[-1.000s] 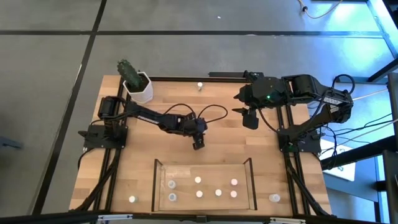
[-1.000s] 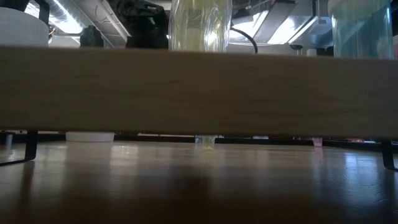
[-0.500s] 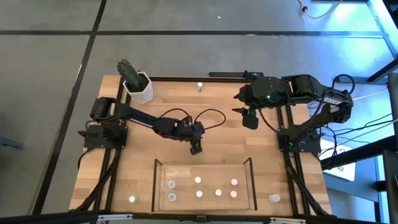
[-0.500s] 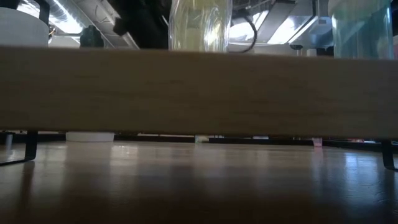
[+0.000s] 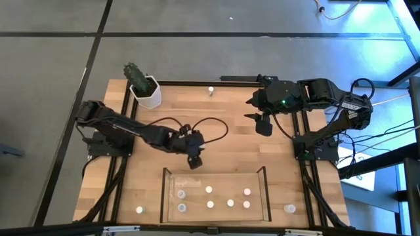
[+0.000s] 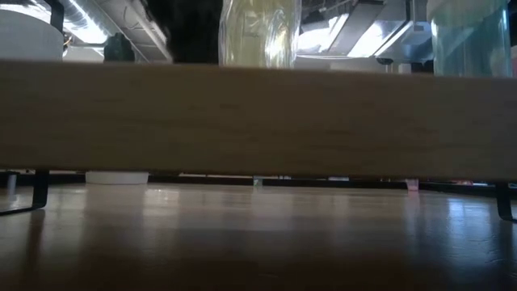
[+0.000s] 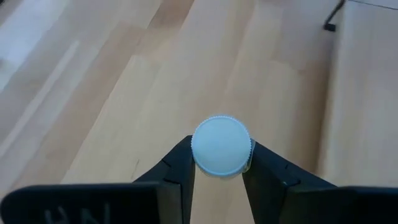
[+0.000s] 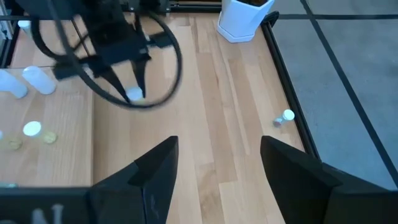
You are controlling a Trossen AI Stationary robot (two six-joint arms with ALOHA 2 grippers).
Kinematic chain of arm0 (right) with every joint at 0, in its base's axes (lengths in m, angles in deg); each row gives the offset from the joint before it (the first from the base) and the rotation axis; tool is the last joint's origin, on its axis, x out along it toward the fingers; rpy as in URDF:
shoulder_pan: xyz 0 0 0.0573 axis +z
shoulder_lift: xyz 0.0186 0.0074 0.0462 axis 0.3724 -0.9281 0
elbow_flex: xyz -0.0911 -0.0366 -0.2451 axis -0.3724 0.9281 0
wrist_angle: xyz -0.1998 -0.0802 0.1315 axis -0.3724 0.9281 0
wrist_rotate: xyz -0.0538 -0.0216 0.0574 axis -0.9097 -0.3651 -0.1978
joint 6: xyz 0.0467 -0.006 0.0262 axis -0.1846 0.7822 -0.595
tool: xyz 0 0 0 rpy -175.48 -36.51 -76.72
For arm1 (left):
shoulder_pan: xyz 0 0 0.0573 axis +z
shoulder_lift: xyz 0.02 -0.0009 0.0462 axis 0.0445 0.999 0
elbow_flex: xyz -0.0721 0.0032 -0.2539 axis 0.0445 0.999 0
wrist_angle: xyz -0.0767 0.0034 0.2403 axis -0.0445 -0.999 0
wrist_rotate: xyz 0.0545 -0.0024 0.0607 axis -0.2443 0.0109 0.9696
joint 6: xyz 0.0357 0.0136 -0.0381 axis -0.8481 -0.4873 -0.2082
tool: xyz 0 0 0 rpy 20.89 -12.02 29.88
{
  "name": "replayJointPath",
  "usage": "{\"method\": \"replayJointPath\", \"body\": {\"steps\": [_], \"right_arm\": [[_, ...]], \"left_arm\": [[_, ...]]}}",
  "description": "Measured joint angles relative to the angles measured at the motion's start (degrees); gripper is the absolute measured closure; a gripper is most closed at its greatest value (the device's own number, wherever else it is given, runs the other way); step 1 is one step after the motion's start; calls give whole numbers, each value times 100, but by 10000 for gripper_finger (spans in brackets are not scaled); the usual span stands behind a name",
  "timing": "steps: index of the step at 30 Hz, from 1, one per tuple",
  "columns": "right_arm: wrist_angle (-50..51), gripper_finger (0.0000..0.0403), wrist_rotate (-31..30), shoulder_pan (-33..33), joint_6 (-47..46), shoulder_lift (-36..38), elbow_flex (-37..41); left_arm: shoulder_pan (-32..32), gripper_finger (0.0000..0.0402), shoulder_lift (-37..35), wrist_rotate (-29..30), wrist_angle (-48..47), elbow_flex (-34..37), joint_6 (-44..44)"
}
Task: Pick and place medicine bottles onto shelf by color
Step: Put the yellow pill bottle on the shelf aligned with the other yellow pill bottle
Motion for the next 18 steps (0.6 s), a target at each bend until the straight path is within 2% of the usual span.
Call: {"method": "replayJointPath", "body": {"steps": [9,18], "right_arm": [[0,173,0,1,-1,0,0],[-4,173,0,0,-1,1,0]], "left_arm": [[-566,302,-547,33,-105,0,99],[-997,302,-599,67,-114,0,-157]]}}
